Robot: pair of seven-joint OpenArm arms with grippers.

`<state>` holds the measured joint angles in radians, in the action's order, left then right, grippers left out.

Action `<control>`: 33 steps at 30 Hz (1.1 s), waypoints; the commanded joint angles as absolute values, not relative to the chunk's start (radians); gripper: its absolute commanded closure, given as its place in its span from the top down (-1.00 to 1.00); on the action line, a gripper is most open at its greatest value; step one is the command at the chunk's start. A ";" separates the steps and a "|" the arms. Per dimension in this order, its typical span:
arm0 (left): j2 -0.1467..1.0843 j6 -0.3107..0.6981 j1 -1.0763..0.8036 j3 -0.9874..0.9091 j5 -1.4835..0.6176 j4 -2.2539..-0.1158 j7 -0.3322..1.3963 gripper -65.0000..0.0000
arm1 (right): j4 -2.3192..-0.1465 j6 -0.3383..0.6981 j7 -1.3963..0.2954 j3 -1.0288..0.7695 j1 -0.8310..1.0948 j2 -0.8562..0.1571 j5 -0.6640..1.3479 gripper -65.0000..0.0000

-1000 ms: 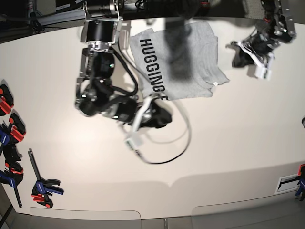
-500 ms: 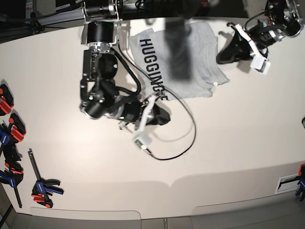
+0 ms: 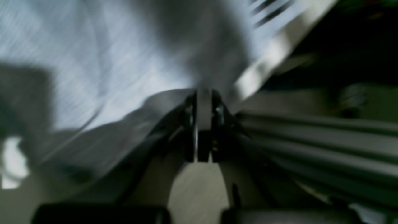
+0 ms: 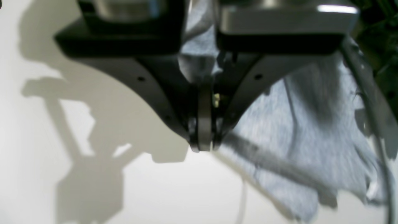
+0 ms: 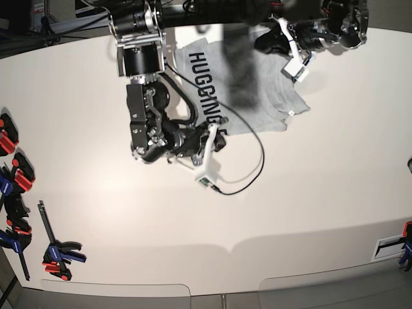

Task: Fold the T-shirt properly
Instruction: 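Lower the left gripper and grasp the shirt's opposite edge, then lift the shirt with both grippers and carry it toward the clamps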

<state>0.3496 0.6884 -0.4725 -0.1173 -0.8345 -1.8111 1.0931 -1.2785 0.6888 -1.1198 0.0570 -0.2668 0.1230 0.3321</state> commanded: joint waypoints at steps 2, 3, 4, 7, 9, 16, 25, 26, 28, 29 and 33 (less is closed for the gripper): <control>0.360 0.641 -0.454 -0.121 -0.810 -1.811 1.061 -1.00 | -1.296 0.698 -1.142 0.057 -0.277 0.128 0.401 -1.00; 0.361 0.606 -0.445 -0.121 -0.788 -1.800 1.061 -1.00 | -1.296 0.698 -1.166 0.057 -0.270 0.126 0.429 -1.00; 0.361 0.582 -0.435 -0.121 -0.765 -1.788 1.061 -1.00 | -1.296 0.698 -1.188 0.057 -0.264 0.123 0.451 -1.00; 0.361 0.564 -0.400 -0.121 -0.717 -1.744 1.061 -1.00 | -1.296 0.698 -1.230 0.057 -0.256 0.109 0.478 -1.00; 0.361 0.559 -0.368 -0.121 -0.704 -1.712 1.060 -1.00 | -1.296 0.698 -1.235 0.056 -0.252 0.095 0.483 -1.00; 0.361 0.534 -0.217 -0.121 -0.681 -1.589 1.039 -1.00 | -1.296 0.698 -1.248 0.001 -0.230 0.066 0.484 -1.00; 0.361 0.535 -0.041 -0.120 -0.681 -1.389 0.989 -1.00 | -1.297 0.698 -1.327 -0.127 -0.182 0.067 0.647 -1.00; 0.361 0.535 -0.023 -0.121 -0.681 -1.366 0.973 -1.00 | -1.297 0.698 -1.342 -0.139 -0.178 0.066 0.670 -1.00; 0.360 0.535 0.011 -0.120 -0.681 -1.323 0.952 -1.00 | -1.300 0.698 -1.371 -0.158 -0.168 0.066 0.724 -1.00; 0.360 0.535 0.027 -0.120 -0.681 -1.304 0.946 -1.00 | -1.304 0.698 -1.379 -0.163 -0.162 0.066 0.748 -1.00; 0.360 0.535 0.085 -0.120 -0.681 -1.242 0.941 -1.00 | -1.349 0.698 -1.395 -0.163 -0.136 0.067 0.784 -1.00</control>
<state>0.3489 0.5499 0.0715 -0.1173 -0.7013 -1.2335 0.9417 -1.3277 0.6888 -1.4075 -0.1646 -0.1169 0.0647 0.7528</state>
